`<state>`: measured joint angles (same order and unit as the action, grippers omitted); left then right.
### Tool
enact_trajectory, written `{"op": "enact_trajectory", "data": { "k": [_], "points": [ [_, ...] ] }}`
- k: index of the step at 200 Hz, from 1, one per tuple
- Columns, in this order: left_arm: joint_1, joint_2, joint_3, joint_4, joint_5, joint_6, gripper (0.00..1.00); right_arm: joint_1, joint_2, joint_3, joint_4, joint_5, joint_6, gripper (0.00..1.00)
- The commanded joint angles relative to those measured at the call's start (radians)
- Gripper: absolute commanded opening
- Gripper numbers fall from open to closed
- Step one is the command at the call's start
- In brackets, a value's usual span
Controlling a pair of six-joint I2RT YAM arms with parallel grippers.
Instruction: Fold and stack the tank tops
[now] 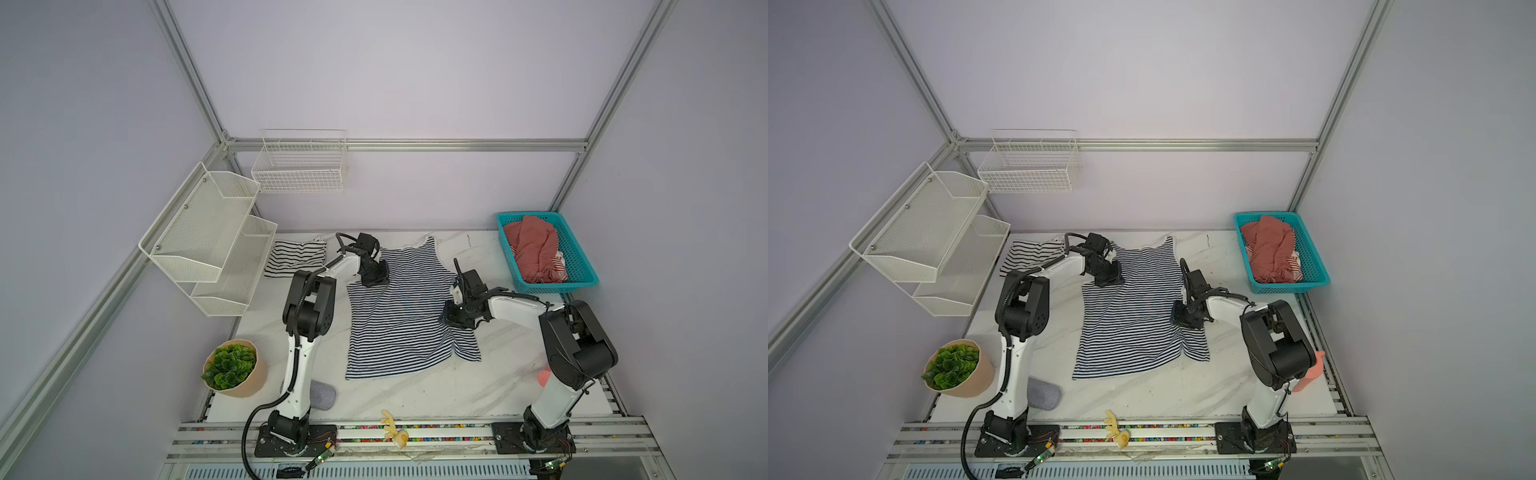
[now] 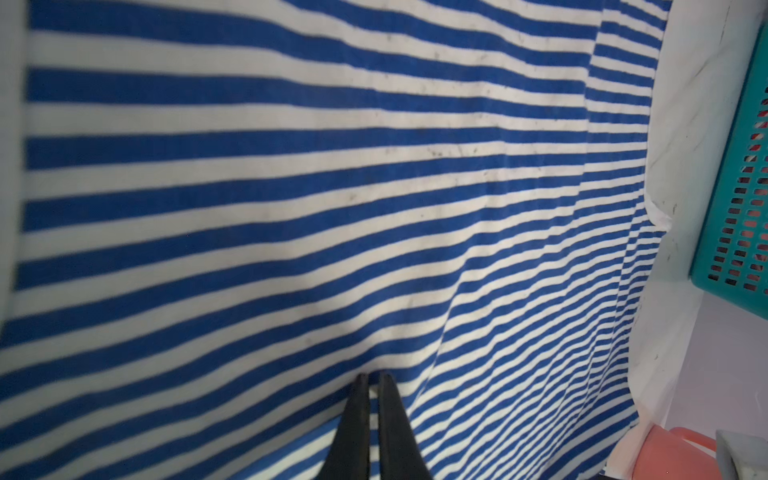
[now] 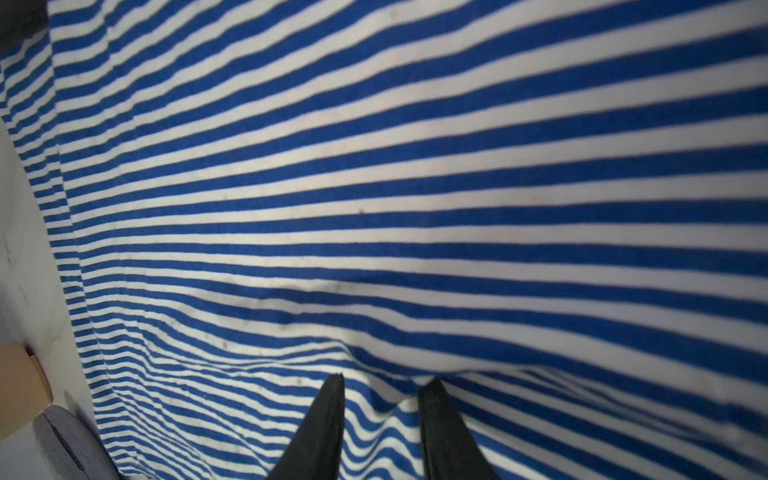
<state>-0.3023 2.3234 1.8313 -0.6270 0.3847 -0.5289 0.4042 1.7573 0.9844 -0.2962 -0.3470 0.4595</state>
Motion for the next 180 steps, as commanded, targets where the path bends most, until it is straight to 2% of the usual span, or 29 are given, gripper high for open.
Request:
{"op": "enact_trajectory", "data": {
  "k": [1, 58, 89, 128, 180],
  "points": [
    [0.01, -0.028, -0.025, -0.031, -0.049, 0.014, 0.09, -0.038, 0.086, -0.034, -0.055, 0.076, -0.006, 0.34],
    [0.034, -0.171, -0.276, 0.006, -0.11, -0.011, 0.08, -0.094, 0.124, 0.082, -0.197, 0.254, -0.055, 0.36],
    [0.037, -0.252, -0.43, 0.05, -0.098, -0.051, 0.08, -0.126, 0.159, 0.162, -0.261, 0.321, -0.102, 0.43],
    [0.032, -0.356, -0.657, 0.138, -0.029, -0.136, 0.07, -0.144, 0.284, 0.328, -0.28, 0.306, -0.161, 0.45],
    [0.021, -0.539, -0.936, 0.218, -0.014, -0.267, 0.07, -0.155, 0.547, 0.679, -0.381, 0.305, -0.238, 0.45]
  ]
}}
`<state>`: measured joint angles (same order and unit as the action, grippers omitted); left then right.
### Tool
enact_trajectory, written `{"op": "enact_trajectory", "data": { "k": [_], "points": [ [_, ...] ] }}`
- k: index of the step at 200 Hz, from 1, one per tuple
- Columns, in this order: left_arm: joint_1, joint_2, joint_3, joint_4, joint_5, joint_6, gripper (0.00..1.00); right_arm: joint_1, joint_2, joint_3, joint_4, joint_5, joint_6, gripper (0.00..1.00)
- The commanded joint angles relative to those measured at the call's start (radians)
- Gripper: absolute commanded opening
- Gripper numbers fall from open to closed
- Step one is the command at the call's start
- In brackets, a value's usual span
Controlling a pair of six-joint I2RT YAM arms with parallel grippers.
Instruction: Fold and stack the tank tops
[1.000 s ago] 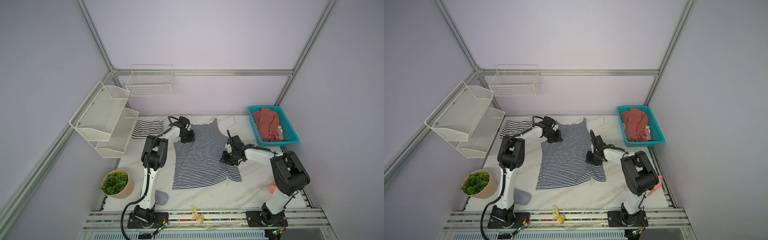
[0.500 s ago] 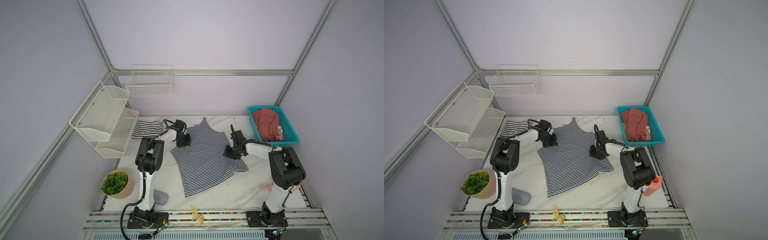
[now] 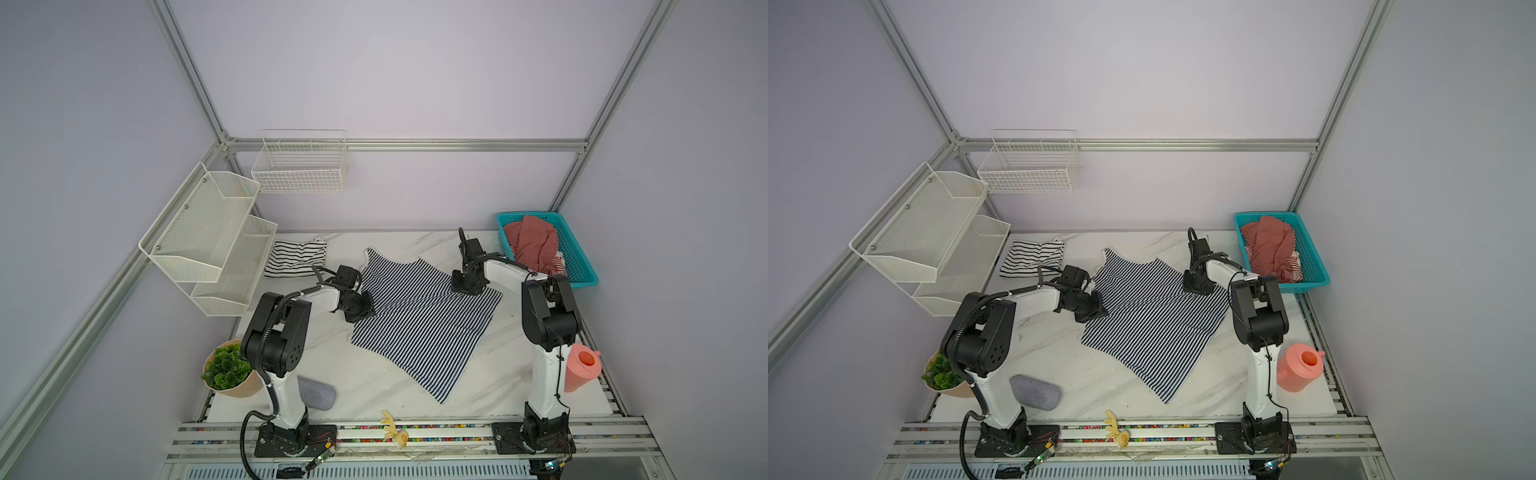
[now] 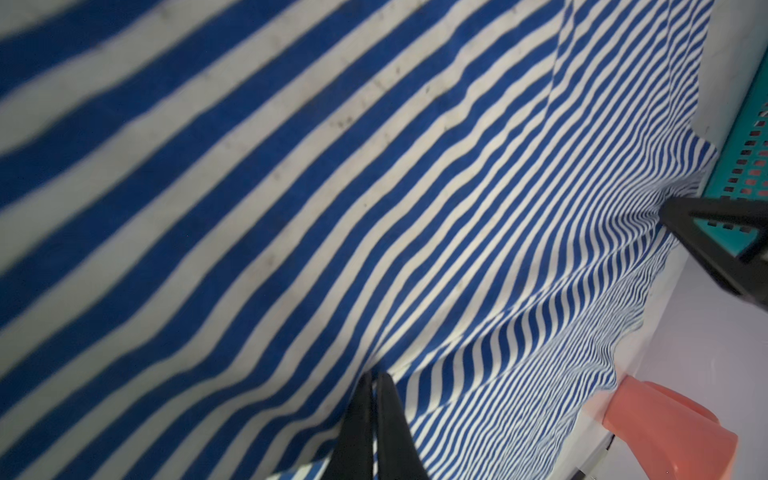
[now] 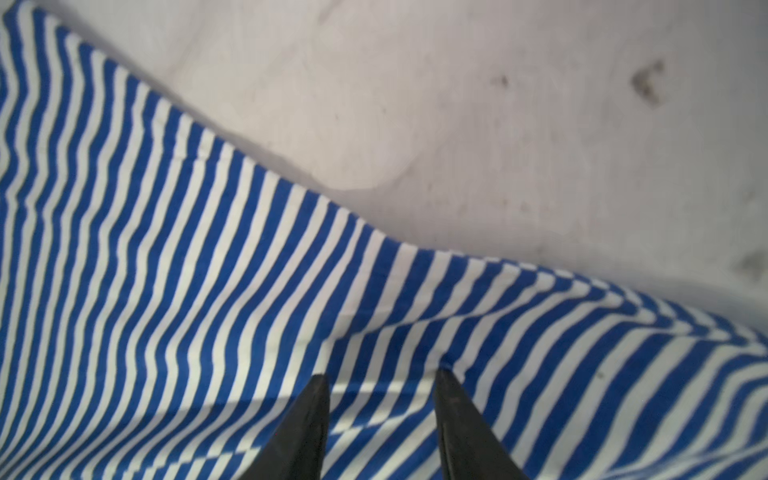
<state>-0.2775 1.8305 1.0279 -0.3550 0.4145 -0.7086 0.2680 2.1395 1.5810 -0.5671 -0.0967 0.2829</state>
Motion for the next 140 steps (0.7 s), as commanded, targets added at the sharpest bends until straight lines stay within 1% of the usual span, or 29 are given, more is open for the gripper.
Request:
{"op": "enact_trajectory", "data": {
  "k": [1, 21, 40, 59, 73, 89, 104, 117, 140],
  "points": [
    [-0.004, -0.048, -0.138, -0.052, -0.043, -0.09, 0.07, -0.019, 0.17, 0.088, -0.111, 0.053, -0.063, 0.45],
    [-0.015, -0.113, -0.2, -0.035, -0.03, -0.138, 0.08, -0.019, 0.261, 0.228, -0.164, 0.038, -0.103, 0.45],
    [-0.029, -0.164, -0.226, -0.035, -0.022, -0.169, 0.08, -0.019, 0.327, 0.335, -0.188, -0.008, -0.162, 0.45],
    [-0.034, -0.212, -0.232, -0.038, -0.023, -0.192, 0.08, -0.018, 0.37, 0.416, -0.194, -0.063, -0.193, 0.45],
    [-0.034, -0.244, -0.203, -0.059, -0.034, -0.198, 0.08, -0.018, 0.387, 0.466, -0.198, -0.095, -0.212, 0.45],
    [-0.034, -0.271, -0.126, -0.104, -0.058, -0.185, 0.09, -0.018, 0.376, 0.513, -0.209, -0.131, -0.249, 0.47],
    [-0.033, -0.274, -0.012, -0.15, -0.082, -0.152, 0.1, -0.018, 0.327, 0.516, -0.196, -0.165, -0.263, 0.48],
    [-0.029, -0.248, 0.109, -0.188, -0.108, -0.107, 0.11, -0.015, 0.259, 0.484, -0.171, -0.189, -0.267, 0.5],
    [-0.012, -0.135, 0.34, -0.262, -0.138, -0.025, 0.11, -0.012, 0.106, 0.37, -0.119, -0.209, -0.258, 0.51]
  ]
}}
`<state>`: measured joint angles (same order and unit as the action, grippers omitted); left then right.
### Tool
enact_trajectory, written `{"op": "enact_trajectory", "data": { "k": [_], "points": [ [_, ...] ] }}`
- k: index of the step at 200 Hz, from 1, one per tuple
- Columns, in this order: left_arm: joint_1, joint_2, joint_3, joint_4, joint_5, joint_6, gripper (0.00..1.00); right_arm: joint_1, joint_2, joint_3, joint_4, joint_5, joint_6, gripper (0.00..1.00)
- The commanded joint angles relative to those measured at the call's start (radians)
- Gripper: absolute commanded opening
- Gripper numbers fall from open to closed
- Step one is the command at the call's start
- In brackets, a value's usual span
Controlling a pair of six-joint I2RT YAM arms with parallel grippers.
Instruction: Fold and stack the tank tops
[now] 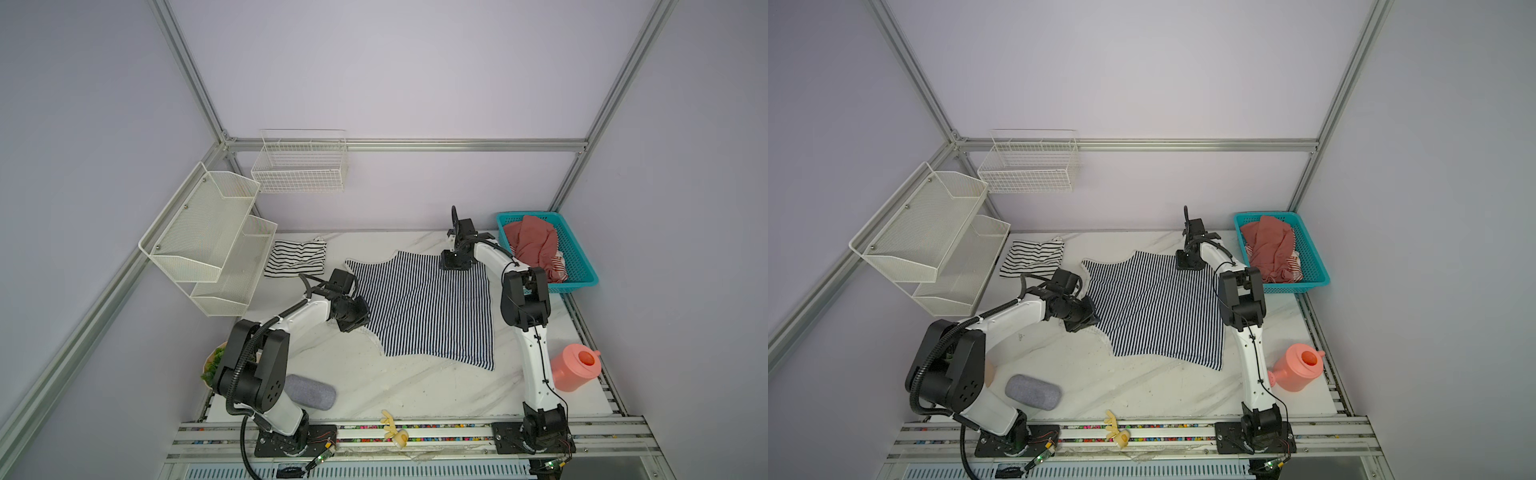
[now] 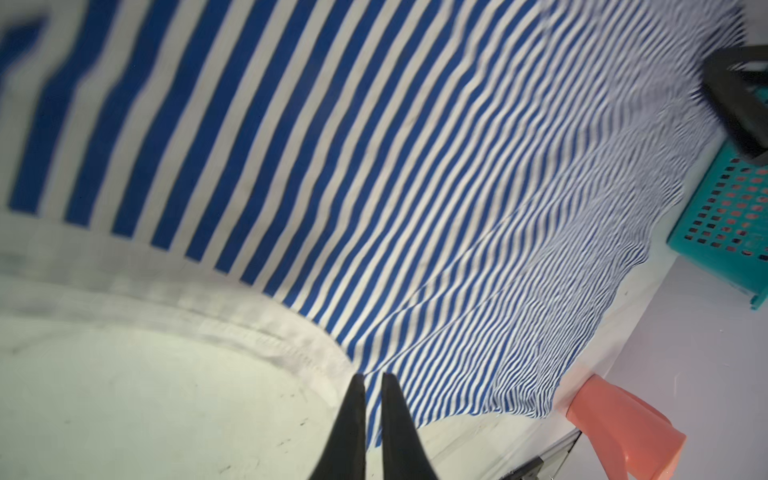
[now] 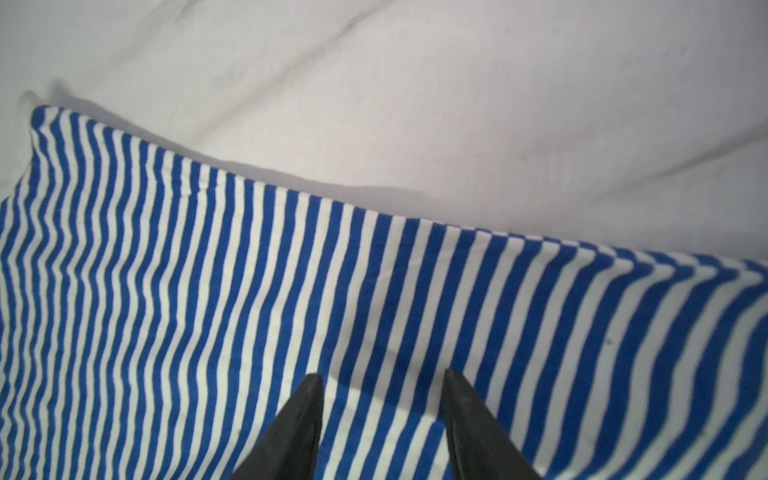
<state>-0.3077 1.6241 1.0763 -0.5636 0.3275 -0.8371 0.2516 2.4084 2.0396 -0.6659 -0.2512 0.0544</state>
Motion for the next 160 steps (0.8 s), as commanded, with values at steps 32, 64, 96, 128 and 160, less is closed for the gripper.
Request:
{"op": "enact_trajectory", "data": {
  "k": [32, 64, 96, 128, 160],
  "points": [
    [0.054, 0.279, 0.546, -0.108, -0.025, 0.155, 0.11, 0.011, -0.384, -0.316, 0.043, -0.046, 0.005, 0.51],
    [0.064, 0.444, 0.702, -0.115, 0.016, 0.158, 0.1, 0.011, -0.557, -0.541, 0.082, -0.022, 0.05, 0.51],
    [0.066, 0.555, 0.779, -0.123, 0.032, 0.152, 0.1, 0.012, -0.678, -0.694, 0.098, -0.007, 0.102, 0.51],
    [0.068, 0.609, 0.777, -0.118, 0.021, 0.136, 0.09, 0.011, -0.772, -0.774, 0.062, -0.006, 0.13, 0.51],
    [0.081, 0.634, 0.757, -0.118, -0.026, 0.127, 0.08, 0.011, -0.836, -0.832, 0.031, 0.003, 0.133, 0.51]
  ]
}}
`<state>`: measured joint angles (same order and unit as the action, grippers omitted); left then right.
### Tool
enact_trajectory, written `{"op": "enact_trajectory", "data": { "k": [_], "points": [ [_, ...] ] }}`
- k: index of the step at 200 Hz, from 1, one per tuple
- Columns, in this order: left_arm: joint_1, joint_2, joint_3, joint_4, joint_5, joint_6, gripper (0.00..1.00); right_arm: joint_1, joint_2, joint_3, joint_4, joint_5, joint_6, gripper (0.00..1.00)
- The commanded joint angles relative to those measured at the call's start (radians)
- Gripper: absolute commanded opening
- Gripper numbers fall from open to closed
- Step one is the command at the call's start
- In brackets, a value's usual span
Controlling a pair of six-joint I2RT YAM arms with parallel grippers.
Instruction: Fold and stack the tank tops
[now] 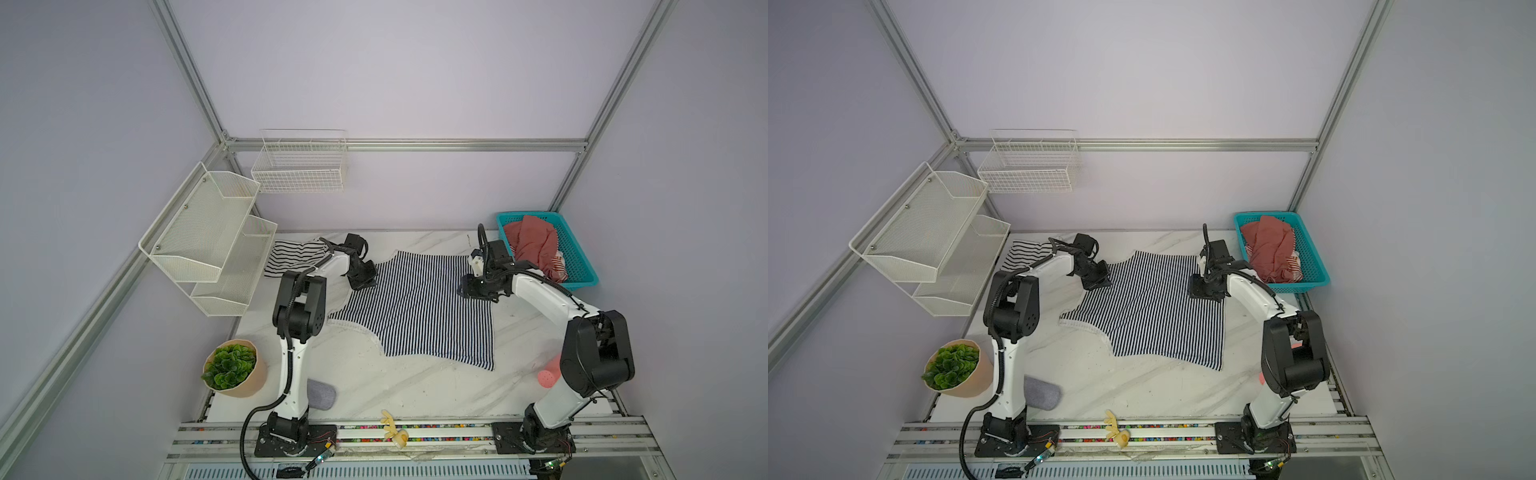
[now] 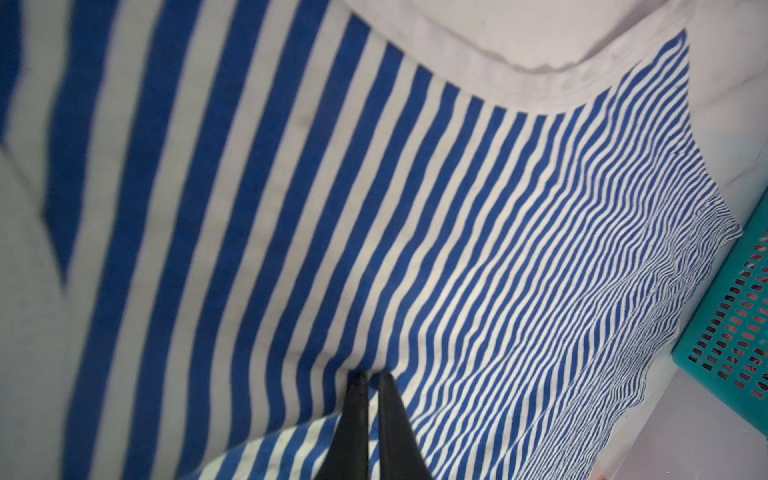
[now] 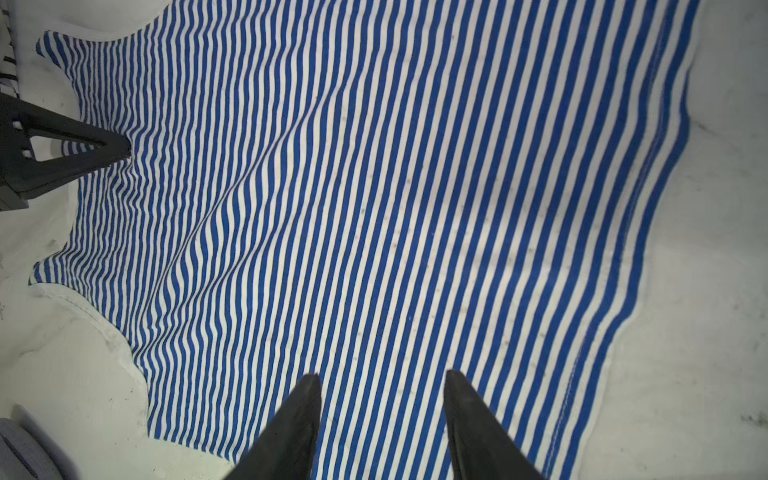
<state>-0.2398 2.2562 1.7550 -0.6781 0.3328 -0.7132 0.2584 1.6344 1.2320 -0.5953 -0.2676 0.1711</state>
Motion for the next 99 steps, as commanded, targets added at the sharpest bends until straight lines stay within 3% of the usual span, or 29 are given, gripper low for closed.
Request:
{"op": "enact_trajectory", "data": {
  "k": [1, 35, 99],
  "points": [
    [0.014, 0.002, 0.077, -0.004, -0.033, 0.003, 0.08, 0.004, -0.063, -0.027, -0.041, 0.02, 0.016, 0.51],
    [0.051, -0.001, 0.02, -0.012, -0.134, -0.006, 0.05, 0.005, -0.096, -0.068, -0.053, 0.018, 0.027, 0.51],
    [0.122, -0.024, -0.067, 0.005, -0.167, -0.018, 0.05, 0.005, -0.101, -0.116, -0.032, 0.019, 0.034, 0.52]
  ]
}}
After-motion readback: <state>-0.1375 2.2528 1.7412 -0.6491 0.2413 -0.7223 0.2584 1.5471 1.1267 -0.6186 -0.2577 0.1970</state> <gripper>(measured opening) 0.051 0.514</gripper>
